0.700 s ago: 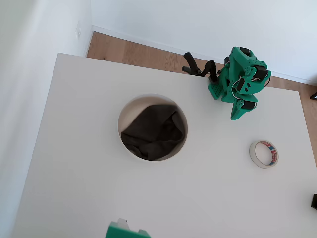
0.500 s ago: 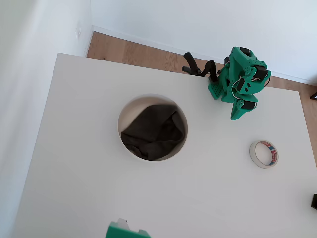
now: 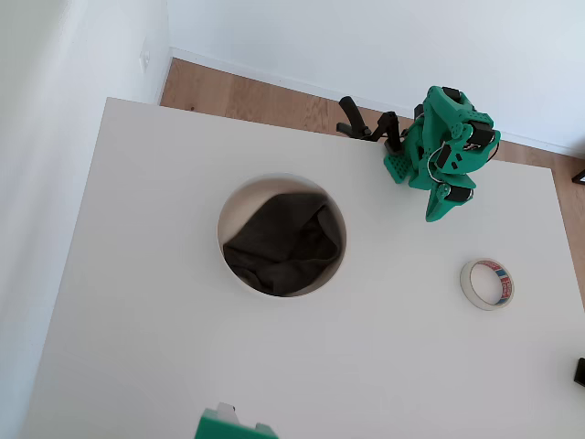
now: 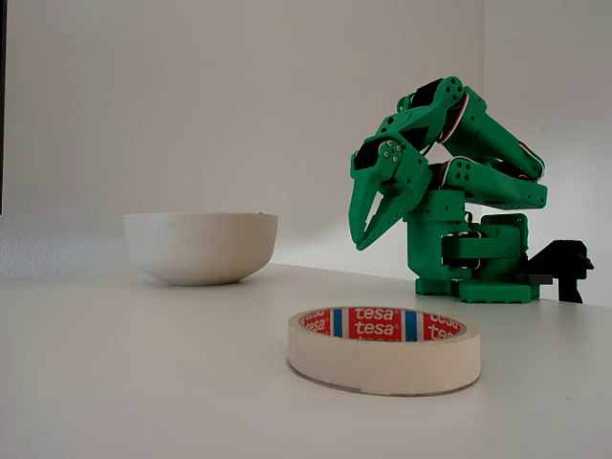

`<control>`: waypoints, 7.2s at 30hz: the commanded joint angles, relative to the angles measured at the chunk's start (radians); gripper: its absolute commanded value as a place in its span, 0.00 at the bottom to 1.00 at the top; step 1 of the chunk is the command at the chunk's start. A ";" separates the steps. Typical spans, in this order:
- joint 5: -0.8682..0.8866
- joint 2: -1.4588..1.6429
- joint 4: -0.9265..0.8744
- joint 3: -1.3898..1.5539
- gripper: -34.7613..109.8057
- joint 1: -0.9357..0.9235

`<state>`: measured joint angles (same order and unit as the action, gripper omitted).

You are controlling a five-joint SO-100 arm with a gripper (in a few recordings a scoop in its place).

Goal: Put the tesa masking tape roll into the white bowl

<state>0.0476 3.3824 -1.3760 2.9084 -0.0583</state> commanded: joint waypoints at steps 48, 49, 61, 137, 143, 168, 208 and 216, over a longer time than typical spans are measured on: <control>0.104 -0.195 0.247 -0.163 0.18 0.071; 0.100 -0.232 0.272 -0.170 0.18 0.080; 0.104 -0.560 0.391 -0.276 0.18 0.186; 0.426 -1.586 0.449 -0.813 0.39 0.644; 0.453 -1.649 0.480 -0.813 0.38 0.680; 0.462 -1.572 0.495 -0.810 0.18 0.729; 0.006 -1.539 0.798 -1.147 0.18 -1.003; 0.003 -1.741 0.870 -1.166 0.18 -0.999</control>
<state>0.0383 1.6137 -0.5323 1.8408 -1.0584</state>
